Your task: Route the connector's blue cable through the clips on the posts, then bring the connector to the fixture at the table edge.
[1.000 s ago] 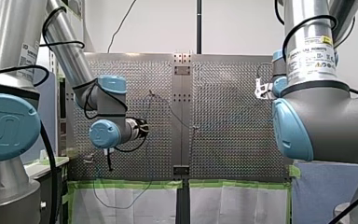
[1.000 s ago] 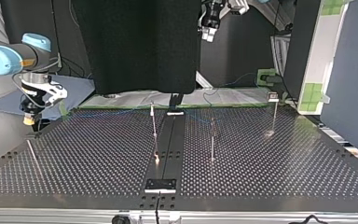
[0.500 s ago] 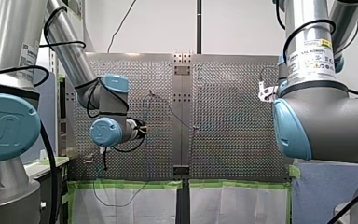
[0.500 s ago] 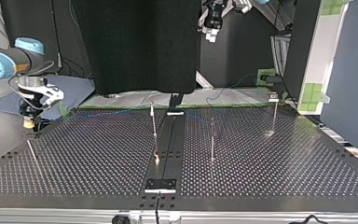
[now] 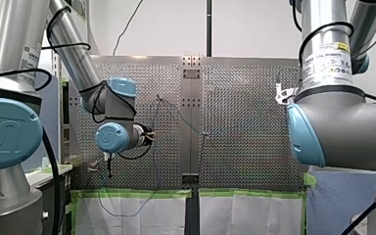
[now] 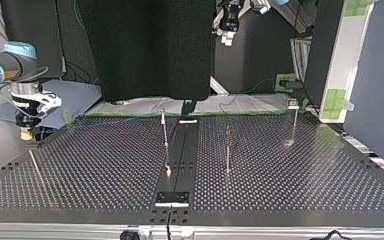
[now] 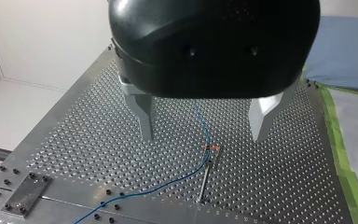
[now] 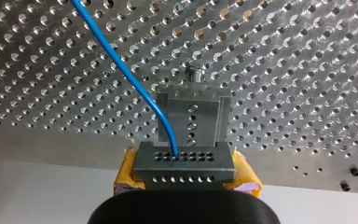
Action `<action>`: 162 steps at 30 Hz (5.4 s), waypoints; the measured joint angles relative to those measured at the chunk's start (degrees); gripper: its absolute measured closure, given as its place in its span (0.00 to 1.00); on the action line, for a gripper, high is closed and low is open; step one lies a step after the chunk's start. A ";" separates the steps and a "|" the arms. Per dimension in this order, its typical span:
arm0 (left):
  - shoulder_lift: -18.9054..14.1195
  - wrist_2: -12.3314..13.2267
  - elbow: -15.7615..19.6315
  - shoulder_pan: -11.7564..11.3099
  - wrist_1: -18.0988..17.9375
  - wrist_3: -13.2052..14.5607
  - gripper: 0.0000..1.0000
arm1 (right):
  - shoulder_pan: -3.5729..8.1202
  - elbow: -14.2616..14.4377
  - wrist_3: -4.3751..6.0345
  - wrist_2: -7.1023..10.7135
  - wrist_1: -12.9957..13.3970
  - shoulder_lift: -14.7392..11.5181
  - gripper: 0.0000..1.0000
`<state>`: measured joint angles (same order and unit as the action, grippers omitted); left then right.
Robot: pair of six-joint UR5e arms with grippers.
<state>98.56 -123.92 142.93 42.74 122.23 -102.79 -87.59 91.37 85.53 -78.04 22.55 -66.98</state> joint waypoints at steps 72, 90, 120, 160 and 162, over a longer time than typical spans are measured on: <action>0.00 -0.03 -0.04 -1.47 0.91 0.63 0.02 | 1.95 -5.70 1.99 13.13 -0.28 4.85 1.00; 0.00 0.22 -0.12 -1.89 0.91 0.75 0.02 | 2.01 -6.58 2.56 13.12 0.14 4.89 1.00; 0.00 0.11 -0.12 -1.93 1.13 1.01 0.02 | 1.93 -6.58 2.21 13.23 -0.40 4.90 0.10; 0.01 0.13 -0.12 -1.94 1.44 1.19 0.02 | 2.14 -6.59 2.03 11.56 -0.59 4.88 0.00; 0.00 0.10 -0.13 -1.94 1.44 1.19 0.02 | 2.13 -6.59 2.03 11.47 -0.58 4.88 0.00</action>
<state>98.56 -123.82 142.80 40.80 123.67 -101.60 -85.46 84.78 87.56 -66.57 21.97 -62.09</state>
